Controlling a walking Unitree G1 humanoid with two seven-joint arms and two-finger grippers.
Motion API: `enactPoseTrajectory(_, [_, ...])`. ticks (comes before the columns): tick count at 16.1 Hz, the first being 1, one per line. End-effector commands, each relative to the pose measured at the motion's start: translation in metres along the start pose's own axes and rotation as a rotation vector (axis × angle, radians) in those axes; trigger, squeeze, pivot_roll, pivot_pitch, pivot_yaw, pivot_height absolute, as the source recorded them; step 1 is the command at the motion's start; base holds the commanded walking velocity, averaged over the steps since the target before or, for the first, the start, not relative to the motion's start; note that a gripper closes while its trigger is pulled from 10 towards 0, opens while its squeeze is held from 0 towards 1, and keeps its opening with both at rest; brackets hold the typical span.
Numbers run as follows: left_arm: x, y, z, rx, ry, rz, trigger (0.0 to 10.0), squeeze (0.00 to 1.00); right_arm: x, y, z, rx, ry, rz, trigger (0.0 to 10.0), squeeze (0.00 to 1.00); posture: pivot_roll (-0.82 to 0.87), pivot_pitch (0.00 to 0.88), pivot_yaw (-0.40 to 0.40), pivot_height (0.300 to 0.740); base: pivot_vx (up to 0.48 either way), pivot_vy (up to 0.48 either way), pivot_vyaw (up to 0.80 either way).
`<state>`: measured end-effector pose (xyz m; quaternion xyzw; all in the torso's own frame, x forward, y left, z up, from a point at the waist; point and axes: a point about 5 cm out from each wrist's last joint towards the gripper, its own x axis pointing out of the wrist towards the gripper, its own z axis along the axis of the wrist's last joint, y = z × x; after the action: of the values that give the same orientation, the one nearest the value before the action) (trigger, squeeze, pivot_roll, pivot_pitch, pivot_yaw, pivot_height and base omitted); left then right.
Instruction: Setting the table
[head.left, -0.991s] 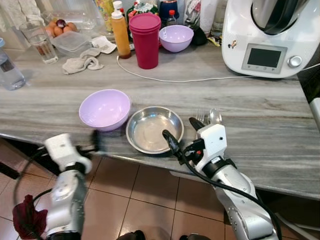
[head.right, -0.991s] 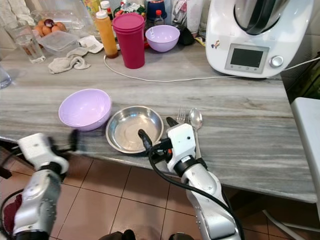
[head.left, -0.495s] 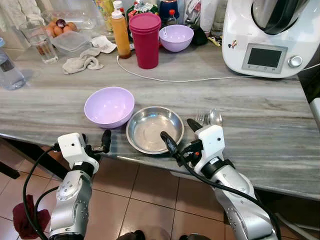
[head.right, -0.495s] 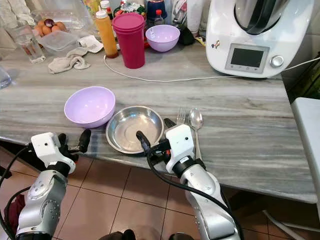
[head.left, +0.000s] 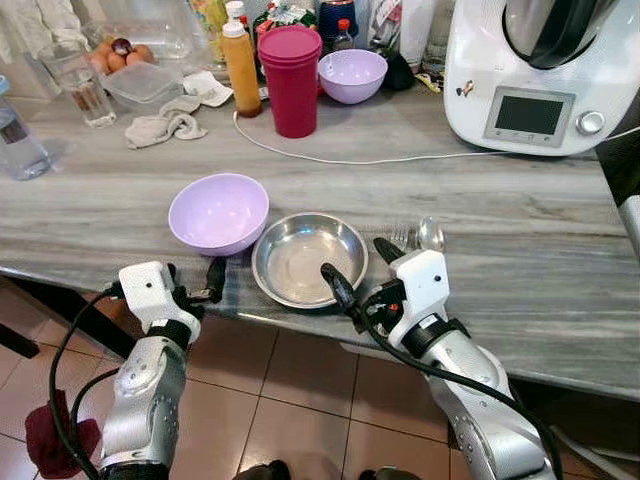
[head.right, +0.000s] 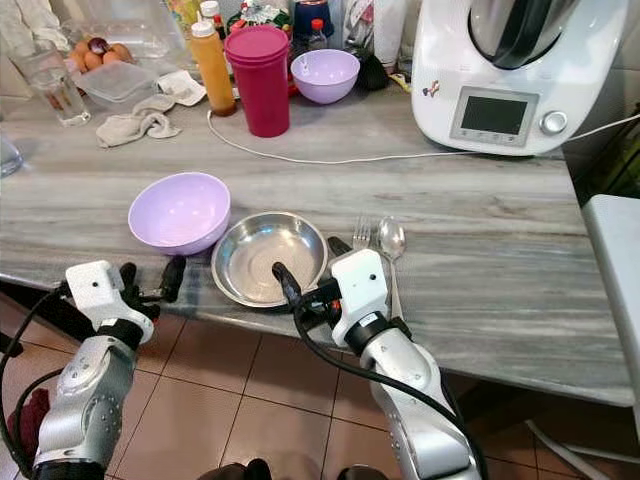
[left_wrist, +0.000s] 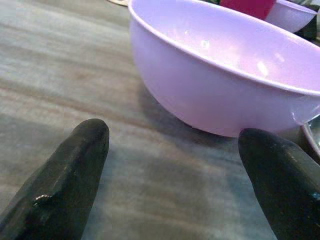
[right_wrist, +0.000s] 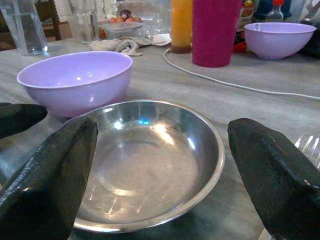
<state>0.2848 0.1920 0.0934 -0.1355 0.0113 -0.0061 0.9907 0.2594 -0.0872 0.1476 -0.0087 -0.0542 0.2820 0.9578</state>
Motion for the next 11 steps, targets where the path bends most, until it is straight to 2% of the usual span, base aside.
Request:
enactPoseTrajectory(1, [-0.005,0.009,0.002,0.035,-0.007,0.025,10.0,0.0,0.001,0.002,0.001,0.003,-0.001,0.006,10.0,1.0,-0.15,0.153,0.064,0.74,0.0,0.0,0.0])
enactPoseTrajectory(3, [-0.009,0.016,0.013,0.065,-0.075,0.053,10.0,0.0,0.0,0.0,0.001,0.0,-0.004,-0.005,10.0,1.0,-0.15,0.15,0.065,0.74,0.0,0.0,0.0])
enactPoseTrajectory(4, [-0.011,0.023,0.025,0.12,-0.126,0.09,10.0,0.0,0.0,-0.001,0.001,-0.001,-0.005,-0.01,10.0,1.0,-0.15,0.15,0.065,0.74,0.0,0.0,0.0])
enactPoseTrajectory(6, [-0.011,0.029,0.036,0.178,-0.166,0.13,10.0,0.0,0.001,-0.001,0.001,-0.002,-0.006,-0.01,10.0,1.0,-0.14,0.146,0.06,0.74,0.0,0.0,0.0])
enactPoseTrajectory(9, [-0.01,0.046,0.053,0.25,-0.216,0.264,10.0,0.0,0.003,-0.002,0.003,-0.01,-0.013,-0.006,10.0,1.0,-0.13,0.144,0.057,0.74,0.0,0.0,0.0])
enactPoseTrajectory(10, [-0.005,0.039,0.064,0.246,-0.253,0.237,10.0,0.0,0.004,-0.005,0.006,-0.022,-0.032,-0.028,10.0,1.0,-0.13,0.143,0.055,0.74,0.0,0.0,0.0])
enactPoseTrajectory(11, [-0.002,0.03,0.066,0.237,-0.263,0.187,10.0,0.0,0.005,-0.008,0.008,-0.029,-0.046,-0.06,10.0,0.67,-0.13,0.142,0.056,0.74,0.0,0.0,0.0])
